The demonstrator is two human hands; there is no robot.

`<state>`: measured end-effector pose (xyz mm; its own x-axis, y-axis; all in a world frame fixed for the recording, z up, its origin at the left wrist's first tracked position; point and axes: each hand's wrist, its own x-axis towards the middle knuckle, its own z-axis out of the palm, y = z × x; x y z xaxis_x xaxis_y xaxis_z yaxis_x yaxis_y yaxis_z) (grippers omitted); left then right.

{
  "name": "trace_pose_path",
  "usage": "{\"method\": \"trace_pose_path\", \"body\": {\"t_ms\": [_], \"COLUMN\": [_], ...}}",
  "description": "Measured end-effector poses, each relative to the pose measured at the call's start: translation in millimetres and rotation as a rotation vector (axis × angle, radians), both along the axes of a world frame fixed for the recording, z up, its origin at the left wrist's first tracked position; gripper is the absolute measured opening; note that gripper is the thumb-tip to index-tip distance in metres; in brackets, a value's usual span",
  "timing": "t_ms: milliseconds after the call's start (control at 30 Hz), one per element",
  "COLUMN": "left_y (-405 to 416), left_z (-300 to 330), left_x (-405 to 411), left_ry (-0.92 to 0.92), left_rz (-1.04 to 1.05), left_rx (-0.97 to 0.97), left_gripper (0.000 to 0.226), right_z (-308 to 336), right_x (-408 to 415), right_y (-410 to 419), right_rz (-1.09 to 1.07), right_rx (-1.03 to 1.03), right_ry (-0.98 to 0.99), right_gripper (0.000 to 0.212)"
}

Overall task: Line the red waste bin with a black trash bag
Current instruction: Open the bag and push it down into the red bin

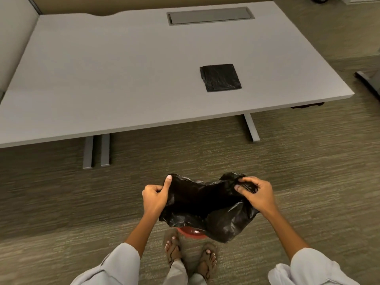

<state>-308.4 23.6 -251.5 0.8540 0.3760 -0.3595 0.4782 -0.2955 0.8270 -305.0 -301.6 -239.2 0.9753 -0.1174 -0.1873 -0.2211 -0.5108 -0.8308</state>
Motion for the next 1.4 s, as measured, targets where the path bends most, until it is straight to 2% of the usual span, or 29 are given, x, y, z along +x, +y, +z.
{"method": "trace_pose_path", "body": {"t_ms": [233, 400, 600, 700, 833, 1000, 1200, 1300, 1400], "left_y": [2, 10, 19, 25, 32, 40, 39, 39, 38], "left_z": [-81, -152, -228, -267, -316, -358, -388, -405, -422], "left_x": [-8, -5, 6, 18, 33, 55, 99, 121, 135], "left_ry": [0.128, 0.181, 0.124, 0.142, 0.144, 0.106, 0.196, 0.209, 0.324], "left_rz": [0.004, 0.067, -0.003, -0.074, -0.141, -0.279, -0.359, -0.344, -0.381], "left_rx": [0.061, 0.005, 0.019, 0.063, 0.143, 0.332, 0.531, 0.552, 0.618], "left_gripper": [0.069, 0.040, 0.047, 0.045, 0.052, 0.051, 0.057, 0.060, 0.062], "right_z": [-67, -134, -217, -257, -304, -353, -384, -396, -411], "right_x": [-4, -3, 10, 21, 37, 55, 85, 96, 99], "right_y": [8, 12, 5, -3, -5, -3, -11, -15, -19], "right_rz": [0.148, 0.211, 0.388, 0.479, 0.559, 0.534, 0.420, 0.388, 0.384], "right_rx": [-0.209, -0.328, -0.552, -0.649, -0.734, -0.783, -0.784, -0.784, -0.764], "right_ry": [-0.006, 0.089, 0.368, 0.422, 0.442, 0.364, 0.258, 0.279, 0.355], "right_gripper": [0.026, 0.038, 0.054, 0.060, 0.068, 0.054, 0.045, 0.044, 0.043]}}
